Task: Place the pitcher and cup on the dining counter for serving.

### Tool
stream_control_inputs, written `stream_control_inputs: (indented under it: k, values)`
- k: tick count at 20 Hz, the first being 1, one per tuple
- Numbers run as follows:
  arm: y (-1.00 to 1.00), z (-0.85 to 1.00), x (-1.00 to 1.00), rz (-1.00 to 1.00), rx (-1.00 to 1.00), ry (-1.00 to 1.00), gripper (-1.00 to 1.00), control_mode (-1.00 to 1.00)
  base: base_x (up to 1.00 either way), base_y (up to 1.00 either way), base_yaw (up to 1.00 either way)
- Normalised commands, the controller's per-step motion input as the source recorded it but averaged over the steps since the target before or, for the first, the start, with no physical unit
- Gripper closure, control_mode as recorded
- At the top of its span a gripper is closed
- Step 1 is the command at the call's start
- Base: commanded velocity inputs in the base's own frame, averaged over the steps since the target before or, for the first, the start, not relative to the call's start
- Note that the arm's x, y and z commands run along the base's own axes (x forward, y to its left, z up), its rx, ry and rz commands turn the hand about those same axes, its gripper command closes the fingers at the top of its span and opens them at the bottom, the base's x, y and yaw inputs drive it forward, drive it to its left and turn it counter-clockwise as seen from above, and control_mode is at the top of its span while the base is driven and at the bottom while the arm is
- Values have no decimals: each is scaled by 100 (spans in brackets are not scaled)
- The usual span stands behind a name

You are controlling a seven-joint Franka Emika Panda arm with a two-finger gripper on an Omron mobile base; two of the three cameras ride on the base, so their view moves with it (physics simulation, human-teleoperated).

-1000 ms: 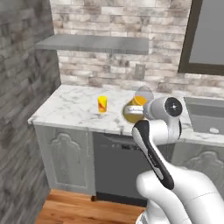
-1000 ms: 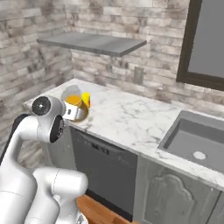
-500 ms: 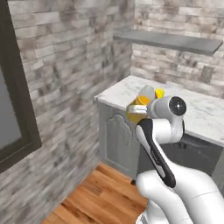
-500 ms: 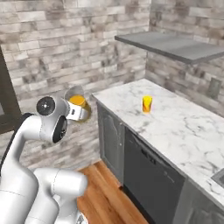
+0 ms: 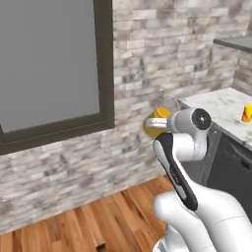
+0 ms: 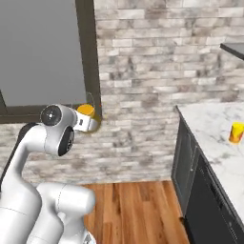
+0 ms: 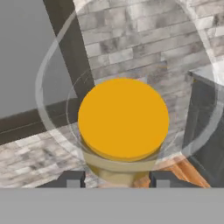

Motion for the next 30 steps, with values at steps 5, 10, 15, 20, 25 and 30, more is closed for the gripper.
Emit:
stream_control_inputs:
  k: [5,10,15,20,25,30]
  values:
    - [0,0,0,0,0,0,100,100,-75,-1,90]
    - [0,0,0,0,0,0,100,100,-68,0,93]
    - [0,0,0,0,0,0,100,100,-42,0,79]
    - [0,0,0,0,0,0,100,100,-35,0,76]
    - [0,0,0,0,0,0,100,100,-44,0,79]
    - [0,0,0,0,0,0,100,100,-46,0,85]
